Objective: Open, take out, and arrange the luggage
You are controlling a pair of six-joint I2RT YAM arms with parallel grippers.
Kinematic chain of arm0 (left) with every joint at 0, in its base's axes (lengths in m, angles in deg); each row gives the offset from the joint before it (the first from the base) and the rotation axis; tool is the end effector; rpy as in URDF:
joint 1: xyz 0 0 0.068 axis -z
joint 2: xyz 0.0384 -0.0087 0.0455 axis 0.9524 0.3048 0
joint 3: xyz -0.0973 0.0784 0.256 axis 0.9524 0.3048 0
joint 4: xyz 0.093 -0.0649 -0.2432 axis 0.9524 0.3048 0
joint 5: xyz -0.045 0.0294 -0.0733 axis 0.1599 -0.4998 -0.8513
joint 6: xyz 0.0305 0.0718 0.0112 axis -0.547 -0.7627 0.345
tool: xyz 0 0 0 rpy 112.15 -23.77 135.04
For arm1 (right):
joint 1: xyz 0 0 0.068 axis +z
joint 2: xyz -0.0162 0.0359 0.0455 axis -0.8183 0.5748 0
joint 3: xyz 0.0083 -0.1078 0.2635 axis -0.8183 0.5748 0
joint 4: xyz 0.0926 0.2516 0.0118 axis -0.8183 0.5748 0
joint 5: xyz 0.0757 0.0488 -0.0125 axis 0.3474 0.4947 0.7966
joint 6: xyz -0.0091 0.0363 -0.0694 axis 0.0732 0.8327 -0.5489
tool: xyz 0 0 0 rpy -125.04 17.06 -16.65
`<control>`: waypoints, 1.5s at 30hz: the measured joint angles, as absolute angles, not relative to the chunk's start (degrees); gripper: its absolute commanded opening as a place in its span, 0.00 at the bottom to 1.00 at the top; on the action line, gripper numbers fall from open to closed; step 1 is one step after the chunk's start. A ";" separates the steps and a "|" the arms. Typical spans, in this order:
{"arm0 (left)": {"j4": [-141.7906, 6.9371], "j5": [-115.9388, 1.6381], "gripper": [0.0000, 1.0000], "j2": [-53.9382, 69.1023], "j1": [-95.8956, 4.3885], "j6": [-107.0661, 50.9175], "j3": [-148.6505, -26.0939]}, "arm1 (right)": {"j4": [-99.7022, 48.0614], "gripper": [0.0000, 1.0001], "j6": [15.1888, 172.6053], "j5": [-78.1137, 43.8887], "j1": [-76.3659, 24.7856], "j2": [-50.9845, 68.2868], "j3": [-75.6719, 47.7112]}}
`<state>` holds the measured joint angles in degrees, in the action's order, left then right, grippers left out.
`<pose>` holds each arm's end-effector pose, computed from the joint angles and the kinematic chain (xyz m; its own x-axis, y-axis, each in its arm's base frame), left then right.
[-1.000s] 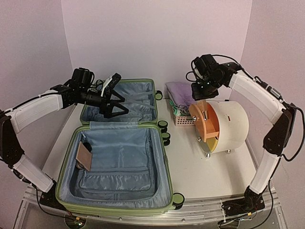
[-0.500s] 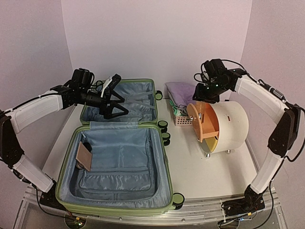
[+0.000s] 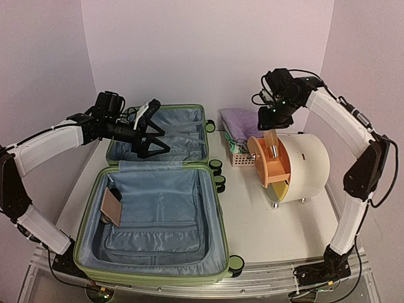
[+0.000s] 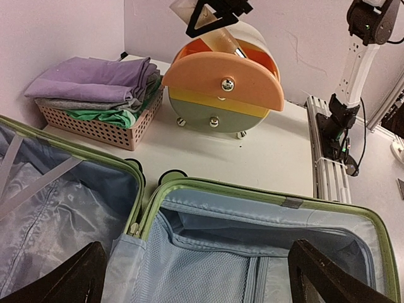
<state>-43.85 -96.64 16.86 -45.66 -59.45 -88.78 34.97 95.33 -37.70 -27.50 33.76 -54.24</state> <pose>0.2943 -0.2032 0.3346 -0.1623 0.3360 -0.9278 0.9711 0.2213 -0.0897 0.3820 0.1811 0.3708 -0.7359 -0.2242 -0.6389 -0.2221 0.9713 -0.0850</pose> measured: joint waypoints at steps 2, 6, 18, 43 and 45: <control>-43.87 -96.61 1.00 16.86 -45.66 -59.49 -88.78 | 37.55 0.05 94.68 -38.10 -27.34 36.23 -58.64; -43.87 -96.59 1.00 16.86 -45.66 -59.71 -88.78 | 43.14 0.14 94.39 -38.53 -27.02 37.54 -59.09; -43.87 -96.20 1.00 16.86 -45.66 -60.87 -88.78 | 46.12 0.54 94.57 -38.40 -26.21 37.54 -57.15; -43.87 -96.07 1.00 16.86 -45.66 -61.33 -88.78 | 37.05 0.59 90.74 -42.23 -19.45 32.93 -61.98; -43.87 -96.05 1.00 16.86 -45.66 -61.33 -88.78 | 34.07 0.61 86.11 -47.21 -11.59 30.29 -54.53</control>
<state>-43.87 -96.05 16.86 -45.66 -61.33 -88.78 34.07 86.11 -47.21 -11.59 30.29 -54.53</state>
